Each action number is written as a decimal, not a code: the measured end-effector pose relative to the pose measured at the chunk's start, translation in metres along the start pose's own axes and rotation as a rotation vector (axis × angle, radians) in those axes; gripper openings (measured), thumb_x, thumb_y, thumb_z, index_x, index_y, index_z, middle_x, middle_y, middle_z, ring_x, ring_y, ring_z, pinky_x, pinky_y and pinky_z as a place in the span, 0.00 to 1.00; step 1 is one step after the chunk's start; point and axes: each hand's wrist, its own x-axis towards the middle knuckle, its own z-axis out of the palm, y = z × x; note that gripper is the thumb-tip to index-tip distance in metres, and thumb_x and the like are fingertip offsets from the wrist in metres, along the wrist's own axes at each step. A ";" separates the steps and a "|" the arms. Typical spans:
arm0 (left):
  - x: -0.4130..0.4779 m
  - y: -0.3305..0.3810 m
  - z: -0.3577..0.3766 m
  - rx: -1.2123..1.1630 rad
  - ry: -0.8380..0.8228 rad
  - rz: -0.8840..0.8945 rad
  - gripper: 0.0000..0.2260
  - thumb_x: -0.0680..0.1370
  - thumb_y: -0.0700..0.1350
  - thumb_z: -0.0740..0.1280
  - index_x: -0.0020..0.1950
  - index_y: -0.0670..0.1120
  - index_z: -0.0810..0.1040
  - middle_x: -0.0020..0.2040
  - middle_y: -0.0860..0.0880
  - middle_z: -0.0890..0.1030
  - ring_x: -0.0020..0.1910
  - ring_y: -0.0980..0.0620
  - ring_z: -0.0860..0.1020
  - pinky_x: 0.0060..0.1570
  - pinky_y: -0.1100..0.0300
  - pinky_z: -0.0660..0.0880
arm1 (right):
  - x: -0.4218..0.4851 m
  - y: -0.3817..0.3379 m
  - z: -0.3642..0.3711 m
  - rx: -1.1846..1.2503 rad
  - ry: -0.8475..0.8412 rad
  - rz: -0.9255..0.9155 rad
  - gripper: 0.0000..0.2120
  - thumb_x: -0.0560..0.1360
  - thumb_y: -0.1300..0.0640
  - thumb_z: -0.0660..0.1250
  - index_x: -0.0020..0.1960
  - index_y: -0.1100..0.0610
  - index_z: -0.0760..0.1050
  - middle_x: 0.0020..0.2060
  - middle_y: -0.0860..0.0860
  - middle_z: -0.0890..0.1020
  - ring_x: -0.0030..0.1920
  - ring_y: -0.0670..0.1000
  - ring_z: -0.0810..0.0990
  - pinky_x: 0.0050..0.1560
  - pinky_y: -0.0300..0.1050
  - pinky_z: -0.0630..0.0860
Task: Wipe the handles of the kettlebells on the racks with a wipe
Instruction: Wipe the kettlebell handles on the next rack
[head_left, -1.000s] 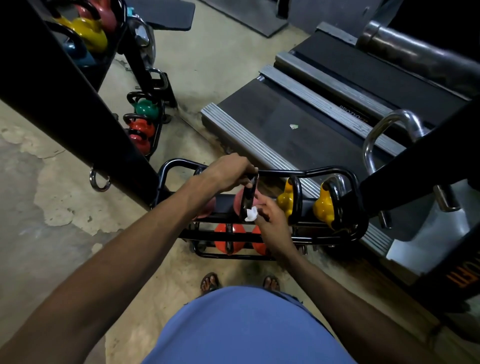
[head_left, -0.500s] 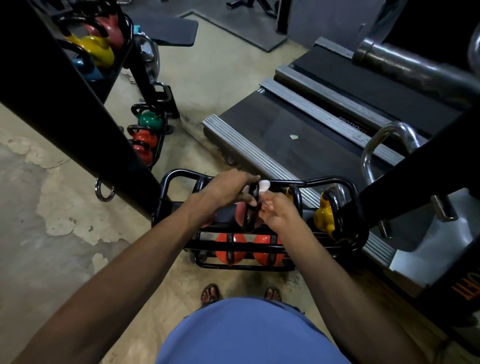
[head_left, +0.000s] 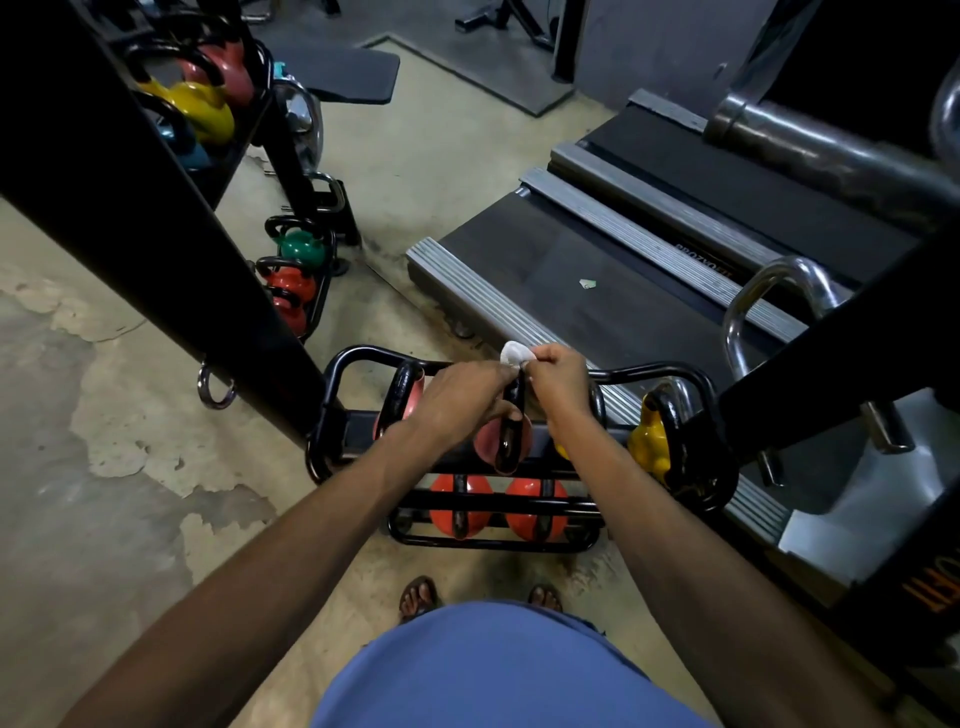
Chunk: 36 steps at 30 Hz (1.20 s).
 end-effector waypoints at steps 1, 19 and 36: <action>-0.008 0.010 0.003 0.098 0.062 0.016 0.15 0.75 0.50 0.71 0.60 0.49 0.79 0.56 0.50 0.83 0.52 0.47 0.82 0.49 0.51 0.78 | 0.005 -0.001 0.000 -0.139 -0.062 -0.095 0.07 0.67 0.64 0.67 0.38 0.53 0.82 0.33 0.48 0.83 0.38 0.50 0.80 0.41 0.47 0.77; -0.066 0.049 0.038 0.171 0.129 -0.038 0.29 0.77 0.40 0.69 0.76 0.37 0.66 0.75 0.37 0.68 0.72 0.41 0.71 0.74 0.50 0.66 | 0.017 -0.051 0.005 -1.126 -0.653 -0.575 0.11 0.78 0.64 0.62 0.54 0.58 0.83 0.52 0.55 0.85 0.54 0.56 0.81 0.52 0.46 0.74; -0.114 0.056 0.053 0.125 0.098 0.123 0.17 0.78 0.46 0.64 0.64 0.42 0.79 0.66 0.42 0.78 0.68 0.46 0.74 0.76 0.51 0.62 | -0.031 -0.008 -0.036 -1.131 -0.835 -1.017 0.13 0.73 0.60 0.63 0.53 0.49 0.82 0.49 0.47 0.83 0.55 0.50 0.79 0.61 0.53 0.77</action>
